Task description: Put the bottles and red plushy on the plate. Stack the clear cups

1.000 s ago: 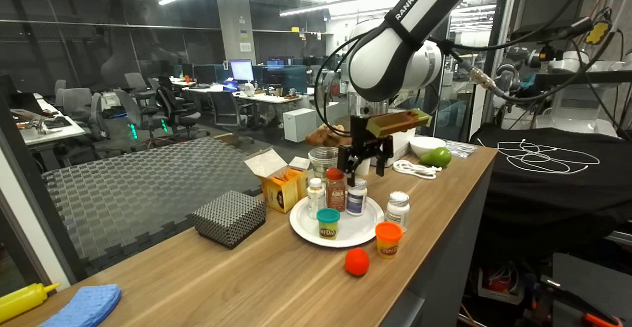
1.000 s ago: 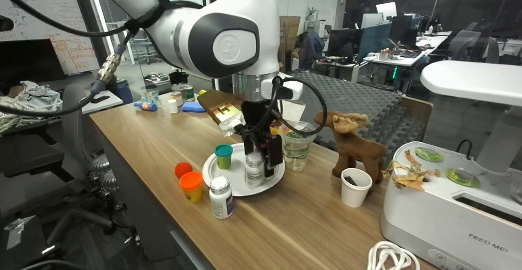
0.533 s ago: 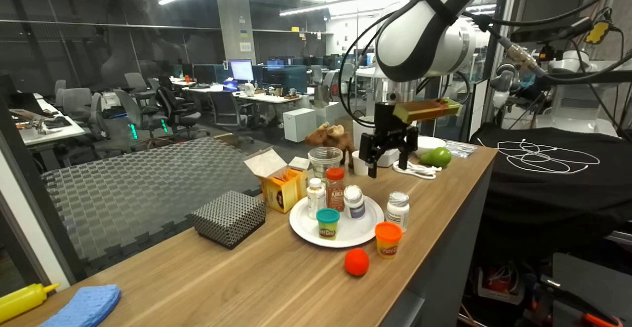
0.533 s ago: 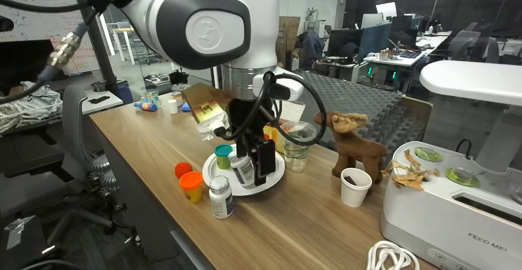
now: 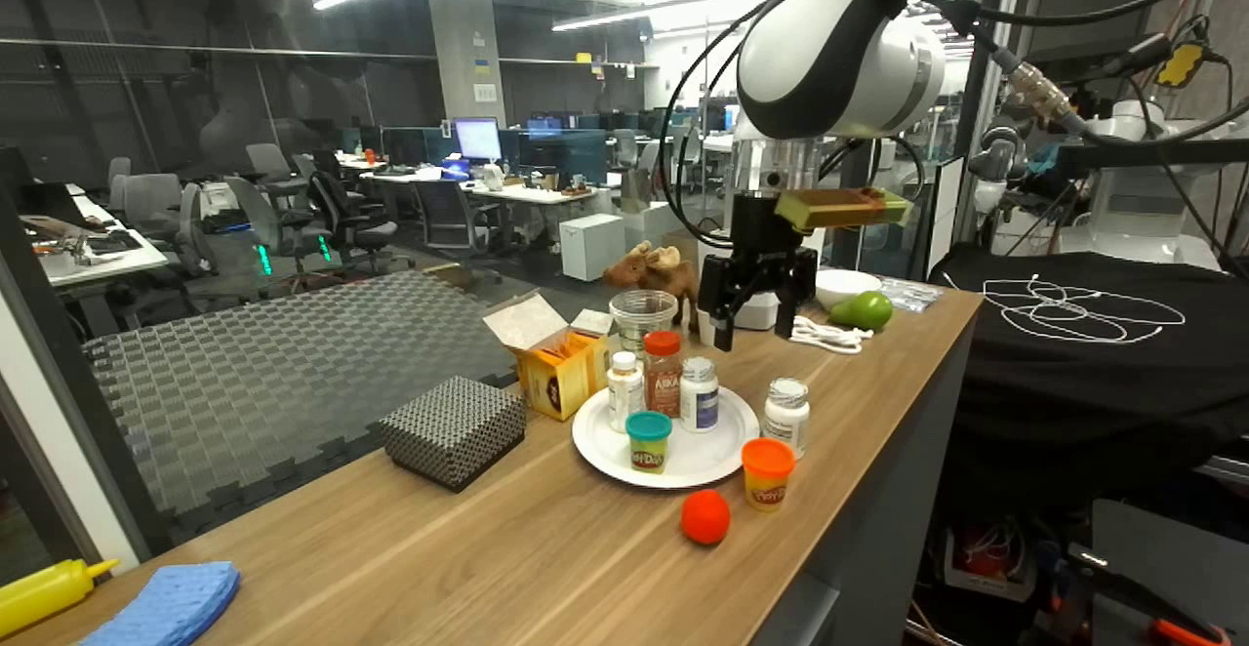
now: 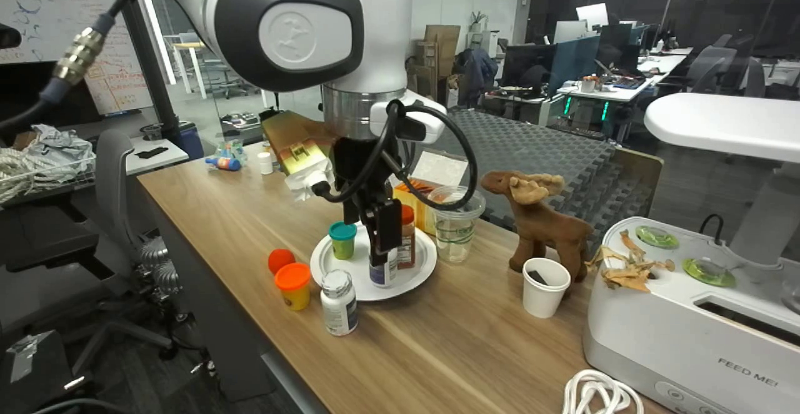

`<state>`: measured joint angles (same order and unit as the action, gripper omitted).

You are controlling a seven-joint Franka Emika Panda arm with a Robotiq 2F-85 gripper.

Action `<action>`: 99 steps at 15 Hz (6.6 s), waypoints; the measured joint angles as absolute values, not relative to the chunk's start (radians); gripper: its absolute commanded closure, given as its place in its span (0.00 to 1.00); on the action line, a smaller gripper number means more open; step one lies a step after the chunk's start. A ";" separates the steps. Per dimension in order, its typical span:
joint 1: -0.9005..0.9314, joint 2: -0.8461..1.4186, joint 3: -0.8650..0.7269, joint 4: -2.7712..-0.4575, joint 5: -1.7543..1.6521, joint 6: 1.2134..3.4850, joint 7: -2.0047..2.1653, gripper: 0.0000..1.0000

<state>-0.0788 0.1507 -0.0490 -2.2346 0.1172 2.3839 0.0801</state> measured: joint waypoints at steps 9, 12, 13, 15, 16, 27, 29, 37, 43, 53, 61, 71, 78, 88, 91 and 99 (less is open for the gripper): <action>-0.078 0.131 -0.046 -2.281 0.138 2.371 0.119 0.00; -0.078 0.124 -0.047 -2.313 0.138 2.370 0.171 0.00; -0.078 0.123 -0.048 -2.322 0.137 2.373 0.192 0.00; -0.078 0.123 -0.048 -2.339 0.128 2.394 0.237 0.00; -0.078 0.123 -0.049 -2.346 0.119 2.408 0.259 0.00; -0.070 0.148 -0.066 -2.364 0.030 2.459 0.371 0.03; -0.064 0.156 -0.064 -2.364 0.031 2.458 0.365 0.28; -0.050 0.169 -0.060 -2.363 0.033 2.457 0.358 0.74; -0.050 0.152 -0.078 -2.363 0.032 2.458 0.360 0.74; -0.021 0.076 -0.030 -2.318 0.026 2.393 0.322 0.74; 0.037 0.186 0.021 -2.213 0.029 2.339 0.283 0.74; 0.043 0.345 0.016 -2.082 -0.012 2.344 0.271 0.74; 0.044 0.384 0.006 -2.032 -0.017 2.378 0.271 0.74; 0.049 0.412 -0.013 -1.996 -0.017 2.440 0.272 0.17; 0.050 0.416 -0.013 -1.992 -0.017 2.440 0.271 0.00; 0.052 0.408 -0.011 -1.990 -0.017 2.460 0.260 0.00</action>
